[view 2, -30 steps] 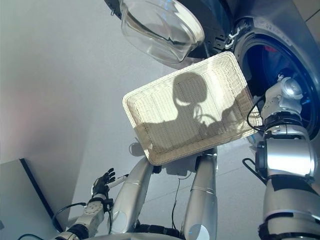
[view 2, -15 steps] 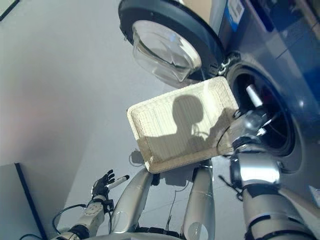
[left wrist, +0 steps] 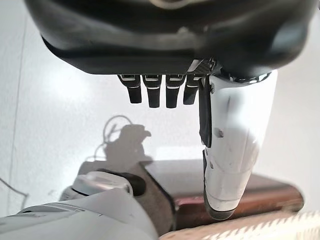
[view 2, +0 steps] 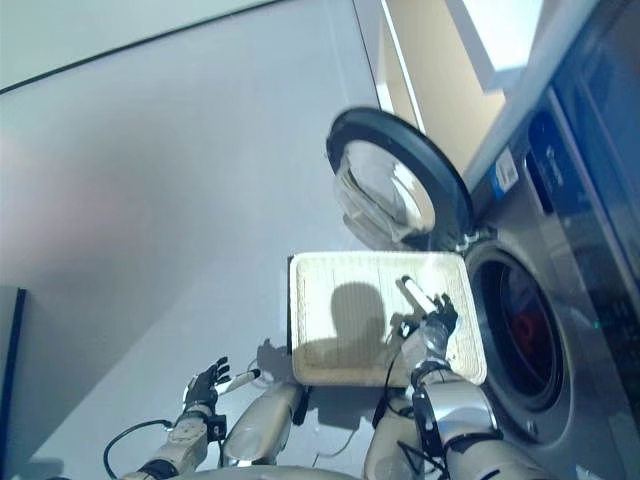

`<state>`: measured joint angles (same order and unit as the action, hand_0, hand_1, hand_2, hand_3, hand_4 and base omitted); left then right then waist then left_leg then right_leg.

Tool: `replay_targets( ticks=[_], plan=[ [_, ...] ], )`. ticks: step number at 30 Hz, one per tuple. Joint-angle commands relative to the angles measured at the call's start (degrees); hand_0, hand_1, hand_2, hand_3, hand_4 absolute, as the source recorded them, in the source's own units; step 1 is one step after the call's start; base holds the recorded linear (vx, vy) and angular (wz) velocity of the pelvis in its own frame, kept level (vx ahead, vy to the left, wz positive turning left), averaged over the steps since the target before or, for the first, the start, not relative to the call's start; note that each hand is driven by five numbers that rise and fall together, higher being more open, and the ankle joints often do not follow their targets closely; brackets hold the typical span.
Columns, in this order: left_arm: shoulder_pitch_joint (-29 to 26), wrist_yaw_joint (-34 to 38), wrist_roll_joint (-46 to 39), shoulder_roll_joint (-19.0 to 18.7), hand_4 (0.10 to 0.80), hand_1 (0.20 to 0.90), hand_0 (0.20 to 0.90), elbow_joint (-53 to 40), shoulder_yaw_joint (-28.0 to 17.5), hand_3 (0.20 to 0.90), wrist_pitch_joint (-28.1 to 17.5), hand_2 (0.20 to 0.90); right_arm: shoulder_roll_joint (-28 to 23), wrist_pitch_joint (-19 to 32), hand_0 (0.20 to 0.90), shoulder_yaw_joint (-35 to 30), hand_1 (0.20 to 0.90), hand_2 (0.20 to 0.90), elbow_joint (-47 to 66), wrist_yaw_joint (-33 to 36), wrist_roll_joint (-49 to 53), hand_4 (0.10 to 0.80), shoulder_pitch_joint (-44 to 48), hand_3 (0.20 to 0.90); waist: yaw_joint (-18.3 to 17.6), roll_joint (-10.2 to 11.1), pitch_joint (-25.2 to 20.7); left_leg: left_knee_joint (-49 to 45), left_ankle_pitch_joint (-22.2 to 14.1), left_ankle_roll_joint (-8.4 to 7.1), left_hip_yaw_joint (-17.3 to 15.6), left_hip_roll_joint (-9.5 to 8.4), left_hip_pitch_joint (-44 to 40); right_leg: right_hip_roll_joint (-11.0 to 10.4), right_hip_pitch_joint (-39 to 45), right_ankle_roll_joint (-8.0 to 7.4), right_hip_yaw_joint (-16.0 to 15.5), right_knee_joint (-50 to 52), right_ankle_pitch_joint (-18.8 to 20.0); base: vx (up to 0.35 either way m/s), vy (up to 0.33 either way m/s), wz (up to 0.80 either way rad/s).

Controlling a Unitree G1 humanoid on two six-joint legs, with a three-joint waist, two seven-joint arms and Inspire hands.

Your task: Pick up the clothes and place them into the washing machine

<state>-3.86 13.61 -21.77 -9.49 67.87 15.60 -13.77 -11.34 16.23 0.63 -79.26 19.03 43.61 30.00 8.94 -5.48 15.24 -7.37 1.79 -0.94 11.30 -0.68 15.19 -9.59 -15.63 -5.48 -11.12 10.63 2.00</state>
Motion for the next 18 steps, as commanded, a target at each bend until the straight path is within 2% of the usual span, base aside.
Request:
replay_targets(
  ticks=[1, 5, 8, 9, 10, 12, 17, 18],
  plan=[
    [0.56, -1.21, 3.30, -1.47, 0.800, 0.900, 0.900, 5.65, -3.19, 0.900, 0.45, 0.900, -1.42, 0.59, 0.900, 2.52, 0.900, 0.900, 4.20, -2.03, -5.68, 0.800, -5.51, 0.900, 0.82, 4.03, -3.80, 3.35, 3.71, -2.33, -1.55, -0.58, 0.00, 0.66, 7.11, -0.86, -1.70, -6.41, 0.30, 0.098, 0.009, 0.19],
    [1.56, -4.23, 6.60, -1.88, 0.800, 0.900, 0.900, 8.97, -5.30, 0.900, 1.55, 0.900, -0.85, -1.51, 0.900, 4.56, 0.900, 0.900, 5.19, -5.12, -11.45, 0.800, -12.22, 0.900, -0.58, 5.70, -6.72, 5.68, 3.57, -2.24, -2.63, -0.30, -3.43, 0.95, 9.58, -1.35, -1.70, -8.54, 1.32, 0.085, 0.043, 0.04],
    [2.92, -5.15, 9.76, -3.37, 0.800, 0.900, 0.900, 10.40, -8.61, 0.900, 1.79, 0.900, -1.73, -3.84, 0.900, 9.45, 0.900, 0.900, 5.87, -7.62, -23.56, 0.800, -19.87, 0.900, -1.31, 7.08, -10.52, 8.01, 3.31, -2.25, -3.65, -0.03, -6.89, 0.97, 11.96, -2.06, -1.06, -10.64, 2.44, 0.068, 0.048, -0.08],
    [3.08, -5.83, 10.96, -3.70, 0.800, 0.900, 0.900, 10.73, -9.06, 0.900, 1.85, 0.900, -2.03, -4.91, 0.900, 12.48, 0.900, 0.900, 4.82, -8.75, -29.56, 0.800, -21.69, 0.900, -1.30, 7.36, -11.47, 8.82, 3.41, -2.40, -3.94, 0.13, -7.75, 0.91, 12.60, -2.32, -1.08, -11.36, 2.81, 0.031, 0.013, -0.17],
    [3.17, -5.83, 10.98, -3.70, 0.800, 0.900, 0.900, 10.72, -9.10, 0.900, 1.85, 0.900, -2.00, -4.90, 0.900, 12.52, 0.900, 0.900, 4.84, -8.73, -29.62, 0.800, -21.76, 0.900, -1.34, 7.35, -11.47, 8.94, 3.42, -2.41, -3.94, 0.15, -7.91, 0.94, 12.74, -2.32, -1.09, -11.43, 2.82, 0.027, 0.011, -0.20],
    [3.23, -7.13, 13.71, -4.21, 0.800, 0.900, 0.900, 11.50, -9.25, 0.900, 2.15, 0.900, -1.32, -7.47, 0.900, 15.17, 0.900, 0.900, 1.06, -9.41, -38.04, 0.800, -26.00, 0.900, -2.07, 7.56, -13.73, 11.08, 4.05, -2.99, -4.65, 0.47, -10.04, 0.94, 14.16, -2.77, -1.06, -12.51, 3.09, 0.035, 0.019, -0.07],
    [3.16, -8.12, 12.85, -3.85, 0.800, 0.900, 0.900, 10.60, -9.68, 0.900, 2.53, 0.900, -0.64, -9.80, 0.900, 11.30, 0.900, 0.900, -3.80, -10.75, -38.80, 0.800, -29.72, 0.900, -3.69, 7.17, -14.96, 11.35, 3.84, -3.17, -5.29, 0.72, -12.64, 0.65, 16.29, -2.70, -1.34, -10.79, 1.67, 0.050, 0.014, 0.01],
    [3.12, -9.22, 12.83, -2.84, 0.800, 0.900, 0.900, 10.12, -8.41, 0.900, 2.43, 0.900, -0.36, -10.18, 0.900, 9.76, 0.900, 0.900, -5.67, -10.61, -38.88, 0.800, -30.60, 0.900, -4.28, 6.77, -15.62, 11.18, 3.34, -3.05, -5.20, 0.68, -13.76, 0.36, 17.33, -2.79, -1.41, -10.39, 1.30, 0.070, 0.018, 0.05]
  ],
)
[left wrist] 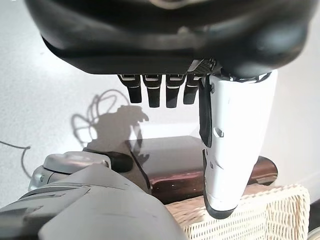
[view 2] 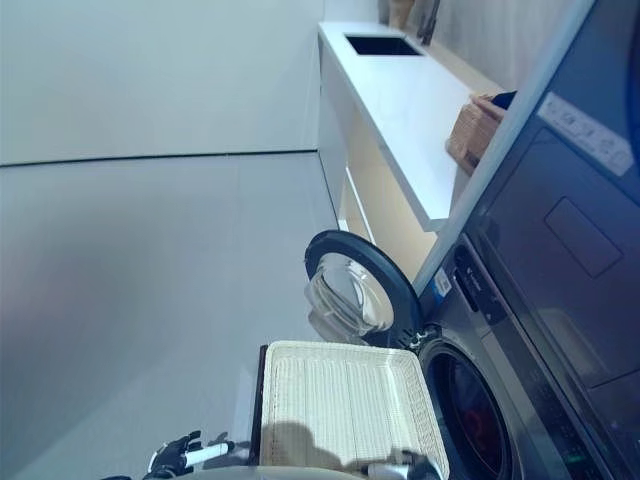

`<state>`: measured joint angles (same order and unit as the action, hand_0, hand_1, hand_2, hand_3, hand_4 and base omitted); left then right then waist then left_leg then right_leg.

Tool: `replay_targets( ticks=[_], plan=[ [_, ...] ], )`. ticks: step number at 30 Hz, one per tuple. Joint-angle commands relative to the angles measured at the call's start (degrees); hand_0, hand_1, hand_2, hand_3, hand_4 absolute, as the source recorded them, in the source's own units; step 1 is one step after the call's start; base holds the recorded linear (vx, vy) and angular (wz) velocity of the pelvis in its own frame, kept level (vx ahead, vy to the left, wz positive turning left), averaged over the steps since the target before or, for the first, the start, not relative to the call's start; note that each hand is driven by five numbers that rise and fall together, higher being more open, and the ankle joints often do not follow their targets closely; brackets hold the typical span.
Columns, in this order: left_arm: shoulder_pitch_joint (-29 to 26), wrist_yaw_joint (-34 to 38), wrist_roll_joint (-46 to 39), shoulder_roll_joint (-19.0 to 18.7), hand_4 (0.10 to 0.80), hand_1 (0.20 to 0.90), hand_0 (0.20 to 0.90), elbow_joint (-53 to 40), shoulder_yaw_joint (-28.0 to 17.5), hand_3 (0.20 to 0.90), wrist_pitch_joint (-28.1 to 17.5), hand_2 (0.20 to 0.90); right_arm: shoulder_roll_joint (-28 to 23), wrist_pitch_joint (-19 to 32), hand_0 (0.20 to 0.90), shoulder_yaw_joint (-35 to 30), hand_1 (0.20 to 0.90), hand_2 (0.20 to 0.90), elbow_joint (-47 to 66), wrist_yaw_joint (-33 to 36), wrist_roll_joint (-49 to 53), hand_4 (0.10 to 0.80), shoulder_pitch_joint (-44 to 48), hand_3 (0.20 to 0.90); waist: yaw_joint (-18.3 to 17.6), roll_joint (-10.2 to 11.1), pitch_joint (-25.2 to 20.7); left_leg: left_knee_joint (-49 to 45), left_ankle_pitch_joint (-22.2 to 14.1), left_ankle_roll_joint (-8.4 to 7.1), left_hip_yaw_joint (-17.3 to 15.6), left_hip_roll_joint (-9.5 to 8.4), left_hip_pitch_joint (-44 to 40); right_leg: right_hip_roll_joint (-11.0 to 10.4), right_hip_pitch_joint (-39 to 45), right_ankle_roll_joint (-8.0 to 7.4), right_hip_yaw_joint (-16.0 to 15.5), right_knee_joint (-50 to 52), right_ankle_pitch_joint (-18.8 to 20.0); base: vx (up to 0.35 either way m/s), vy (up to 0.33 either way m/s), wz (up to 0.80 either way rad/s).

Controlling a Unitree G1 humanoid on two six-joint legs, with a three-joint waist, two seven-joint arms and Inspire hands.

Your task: Pick up the clothes and place them into the washing machine

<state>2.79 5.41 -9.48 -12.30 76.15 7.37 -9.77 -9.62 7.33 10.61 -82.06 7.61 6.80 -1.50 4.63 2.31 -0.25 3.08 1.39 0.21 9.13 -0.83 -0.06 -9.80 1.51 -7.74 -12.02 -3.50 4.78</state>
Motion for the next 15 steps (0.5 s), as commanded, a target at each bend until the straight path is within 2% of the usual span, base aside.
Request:
replay_targets(
  ticks=[1, 7, 15],
  plan=[
    [-3.46, -1.49, 0.78, 0.42, 0.800, 0.900, 0.900, 1.77, 0.14, 0.900, -1.72, 0.900, -1.94, -1.27, 0.900, -0.92, 0.900, 0.900, -3.20, -0.31, -1.13, 0.800, 0.26, 0.900, -0.27, -1.14, -0.54, 0.76, 3.41, -4.03, -3.05, 0.76, 0.73, 0.46, 0.78, -0.58, -0.38, 3.77, -1.61, 0.070, 0.018, 0.06],
    [-2.46, -2.56, 2.29, 0.67, 0.800, 0.900, 0.900, 2.79, 0.61, 0.900, -0.92, 0.900, -2.04, -1.37, 0.900, -2.18, 0.900, 0.900, -3.17, -0.27, -0.15, 0.800, -0.03, 0.900, -0.90, -1.45, -2.43, 0.69, 2.38, -3.79, -3.70, 1.03, -1.34, 0.33, 2.21, -0.68, 0.35, 3.92, -2.36, 0.032, -0.002, 0.01],
    [-2.24, -2.47, 2.46, 0.26, 0.800, 0.900, 0.900, 3.91, -0.41, 0.900, -0.27, 0.900, -1.42, -1.01, 0.900, 0.94, 0.900, 0.900, -0.07, 0.07, -1.56, 0.800, 1.40, 0.900, -0.79, -1.39, -3.28, 0.63, 2.07, -3.66, -4.06, 1.35, -2.24, 0.53, 2.64, -0.50, 1.20, 3.85, -2.75, 0.002, -0.005, -0.03]
  ],
)
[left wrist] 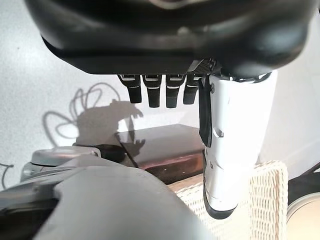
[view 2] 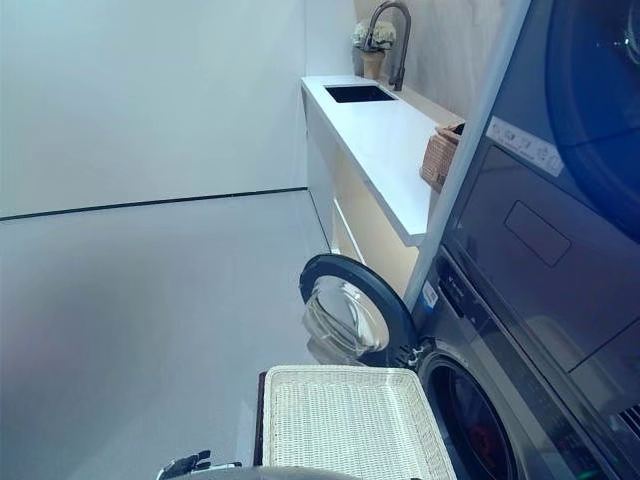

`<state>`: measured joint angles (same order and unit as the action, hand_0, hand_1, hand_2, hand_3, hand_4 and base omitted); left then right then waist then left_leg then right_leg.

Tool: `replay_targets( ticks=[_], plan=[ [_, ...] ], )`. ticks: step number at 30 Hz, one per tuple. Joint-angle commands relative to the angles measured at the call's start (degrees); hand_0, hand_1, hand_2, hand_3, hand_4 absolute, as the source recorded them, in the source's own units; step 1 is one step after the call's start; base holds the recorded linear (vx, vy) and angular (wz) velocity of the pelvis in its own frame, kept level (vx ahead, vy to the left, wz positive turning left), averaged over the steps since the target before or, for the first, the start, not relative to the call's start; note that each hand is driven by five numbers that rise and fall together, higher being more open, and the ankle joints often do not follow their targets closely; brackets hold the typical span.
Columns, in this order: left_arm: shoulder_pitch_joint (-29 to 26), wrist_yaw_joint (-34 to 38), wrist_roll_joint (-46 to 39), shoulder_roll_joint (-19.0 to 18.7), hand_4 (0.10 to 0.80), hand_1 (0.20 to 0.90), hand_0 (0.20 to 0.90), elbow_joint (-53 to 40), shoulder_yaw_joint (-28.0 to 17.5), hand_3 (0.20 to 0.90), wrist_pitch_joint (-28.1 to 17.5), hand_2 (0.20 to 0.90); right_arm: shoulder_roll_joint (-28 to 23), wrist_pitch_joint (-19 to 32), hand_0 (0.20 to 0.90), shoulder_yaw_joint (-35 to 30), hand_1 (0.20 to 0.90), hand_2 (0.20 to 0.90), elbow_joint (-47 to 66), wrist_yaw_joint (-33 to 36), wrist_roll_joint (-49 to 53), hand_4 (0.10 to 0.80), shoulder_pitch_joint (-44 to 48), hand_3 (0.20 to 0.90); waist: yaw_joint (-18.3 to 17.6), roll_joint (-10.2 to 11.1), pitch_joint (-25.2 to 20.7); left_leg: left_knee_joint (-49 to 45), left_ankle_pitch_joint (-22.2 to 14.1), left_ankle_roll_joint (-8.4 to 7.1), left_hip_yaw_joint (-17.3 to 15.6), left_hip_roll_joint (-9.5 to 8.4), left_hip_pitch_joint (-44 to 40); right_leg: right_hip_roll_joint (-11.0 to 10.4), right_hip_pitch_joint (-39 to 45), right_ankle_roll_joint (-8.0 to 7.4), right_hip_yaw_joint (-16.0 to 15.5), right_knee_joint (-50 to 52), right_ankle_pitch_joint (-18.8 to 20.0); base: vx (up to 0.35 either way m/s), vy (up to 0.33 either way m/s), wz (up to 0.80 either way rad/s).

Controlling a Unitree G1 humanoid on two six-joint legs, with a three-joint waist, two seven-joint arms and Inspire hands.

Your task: Pick up the clothes and place them into the washing machine

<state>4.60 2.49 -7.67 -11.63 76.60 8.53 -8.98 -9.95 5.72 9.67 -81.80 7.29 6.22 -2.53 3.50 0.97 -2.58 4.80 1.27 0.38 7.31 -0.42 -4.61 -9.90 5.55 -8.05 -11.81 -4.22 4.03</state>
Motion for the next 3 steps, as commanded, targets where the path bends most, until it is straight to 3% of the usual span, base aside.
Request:
replay_targets(
  ticks=[1, 3],
  plan=[
    [-4.12, 0.49, 0.78, -0.39, 0.800, 0.900, 0.900, 3.59, -1.62, 0.900, -1.00, 0.900, -1.12, 0.50, 0.900, 2.60, 0.900, 0.900, 0.10, 0.49, -1.77, 0.800, 2.61, 0.900, 0.30, -0.01, -0.97, -1.15, 2.12, -3.80, -2.24, 1.01, 2.11, 0.70, -1.25, -0.07, 1.17, 4.73, -2.21, 0.000, 0.000, 0.00],
    [-4.17, 0.57, 0.84, -0.42, 0.800, 0.900, 0.900, 3.48, -1.46, 0.900, -0.93, 0.900, -1.16, 0.44, 0.900, 2.85, 0.900, 0.900, 0.23, 0.73, -2.08, 0.800, 2.78, 0.900, 0.28, -0.01, -0.94, -1.17, 2.04, -3.78, -2.29, 1.05, 1.96, 0.73, -1.22, -0.06, 1.25, 4.83, -2.30, 0.000, 0.000, 0.00]
  ],
)
